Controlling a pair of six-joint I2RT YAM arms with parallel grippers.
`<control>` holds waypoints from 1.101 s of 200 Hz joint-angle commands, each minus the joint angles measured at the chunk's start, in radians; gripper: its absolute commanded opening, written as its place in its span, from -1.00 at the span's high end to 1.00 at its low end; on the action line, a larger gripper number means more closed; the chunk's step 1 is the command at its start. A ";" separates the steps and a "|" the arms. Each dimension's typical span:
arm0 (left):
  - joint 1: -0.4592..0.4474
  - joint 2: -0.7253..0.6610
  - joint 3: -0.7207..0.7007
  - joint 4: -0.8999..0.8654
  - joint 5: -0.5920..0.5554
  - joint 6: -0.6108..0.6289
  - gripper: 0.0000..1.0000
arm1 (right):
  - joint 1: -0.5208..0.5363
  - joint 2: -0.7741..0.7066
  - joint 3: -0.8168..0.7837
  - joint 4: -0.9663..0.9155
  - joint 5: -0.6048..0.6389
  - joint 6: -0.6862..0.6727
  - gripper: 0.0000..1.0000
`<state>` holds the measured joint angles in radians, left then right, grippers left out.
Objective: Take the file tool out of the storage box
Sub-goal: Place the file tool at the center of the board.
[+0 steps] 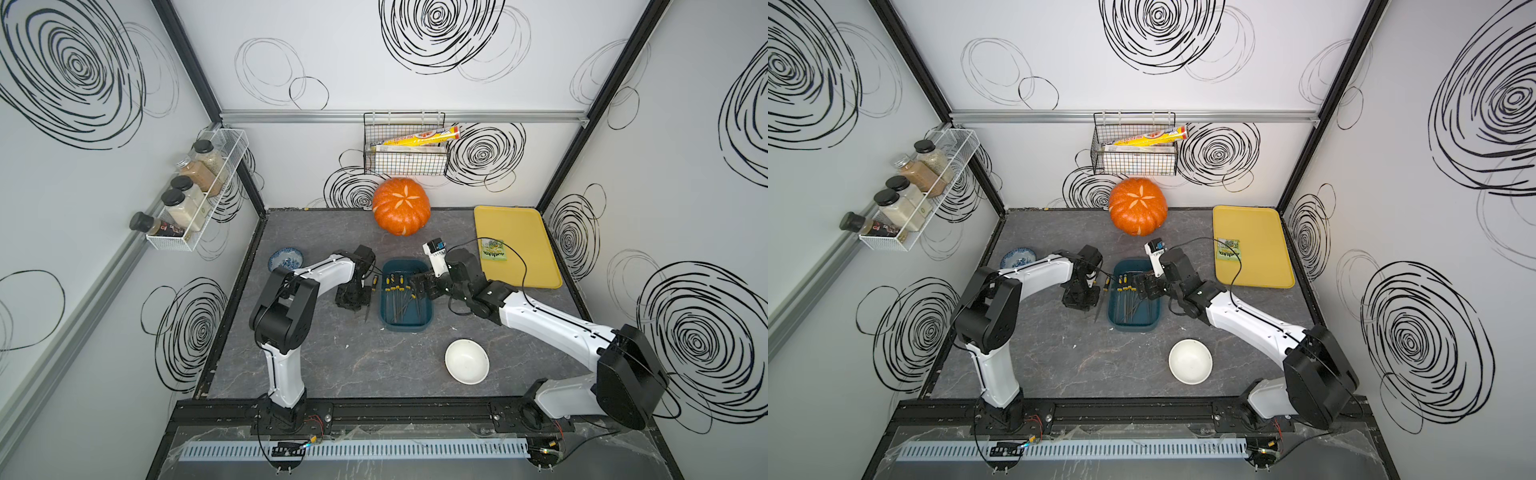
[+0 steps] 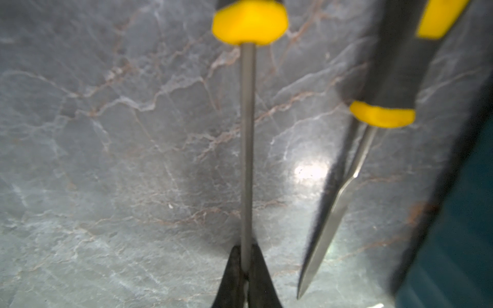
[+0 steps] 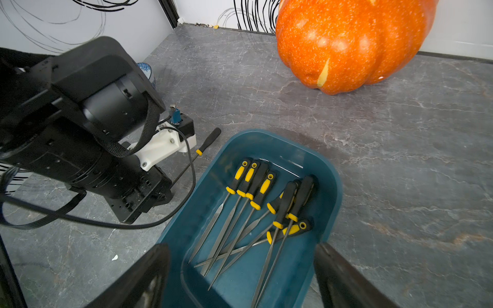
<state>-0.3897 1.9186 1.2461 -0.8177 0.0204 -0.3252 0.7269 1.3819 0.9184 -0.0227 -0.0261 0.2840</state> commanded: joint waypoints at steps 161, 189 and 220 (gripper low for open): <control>-0.016 0.049 -0.004 -0.074 -0.023 0.017 0.78 | -0.003 0.003 -0.003 -0.002 -0.027 0.006 -0.78; -0.015 0.040 -0.002 -0.072 -0.028 0.014 0.61 | -0.004 0.015 -0.001 0.001 -0.029 0.009 -0.78; -0.018 0.027 -0.008 -0.065 -0.025 0.015 0.63 | -0.003 0.026 0.000 0.003 -0.033 0.012 -0.78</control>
<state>-0.4000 1.9282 1.2549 -0.8761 -0.0006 -0.3111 0.7269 1.3888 0.9180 -0.0223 -0.0490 0.2874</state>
